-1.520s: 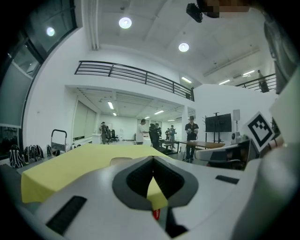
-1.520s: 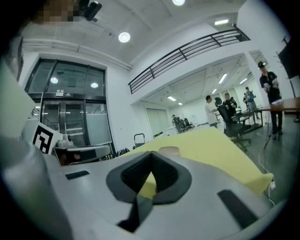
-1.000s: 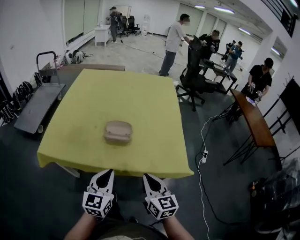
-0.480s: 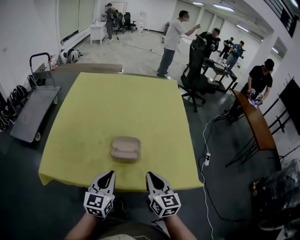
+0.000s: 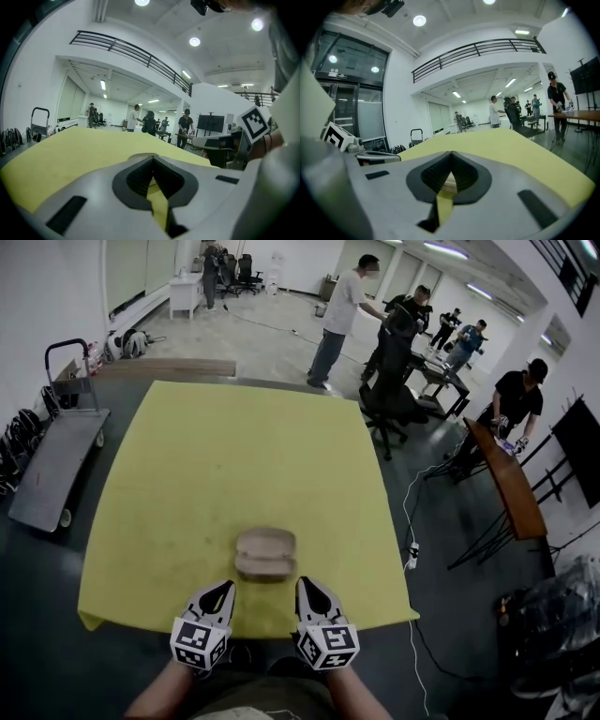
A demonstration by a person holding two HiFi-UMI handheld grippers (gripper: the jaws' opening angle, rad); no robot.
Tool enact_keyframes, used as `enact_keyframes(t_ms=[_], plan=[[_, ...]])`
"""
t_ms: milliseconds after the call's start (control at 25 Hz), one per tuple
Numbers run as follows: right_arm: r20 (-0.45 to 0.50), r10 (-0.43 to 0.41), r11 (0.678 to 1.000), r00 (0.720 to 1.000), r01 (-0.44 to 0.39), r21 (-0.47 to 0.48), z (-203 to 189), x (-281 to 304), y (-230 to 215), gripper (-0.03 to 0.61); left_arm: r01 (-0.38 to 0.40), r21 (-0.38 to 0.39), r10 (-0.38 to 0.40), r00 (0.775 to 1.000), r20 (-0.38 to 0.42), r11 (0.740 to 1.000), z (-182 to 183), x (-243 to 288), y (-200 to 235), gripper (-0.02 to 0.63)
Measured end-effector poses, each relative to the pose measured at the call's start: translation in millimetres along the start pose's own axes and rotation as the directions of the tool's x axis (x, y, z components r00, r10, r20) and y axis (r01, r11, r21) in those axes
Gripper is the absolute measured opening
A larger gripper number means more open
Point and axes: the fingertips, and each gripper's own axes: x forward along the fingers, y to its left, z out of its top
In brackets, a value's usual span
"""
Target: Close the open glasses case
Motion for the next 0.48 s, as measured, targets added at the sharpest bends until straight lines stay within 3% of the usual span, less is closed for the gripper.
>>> enact_keyframes(t_ms=[480], plan=[[-0.047, -0.050, 0.998, 0.998, 0.052, 0.037, -15, 26, -25, -0.011, 0.061, 0.000, -0.061, 0.992, -0.108, 0.998, -33, 62, 9, 0.008]])
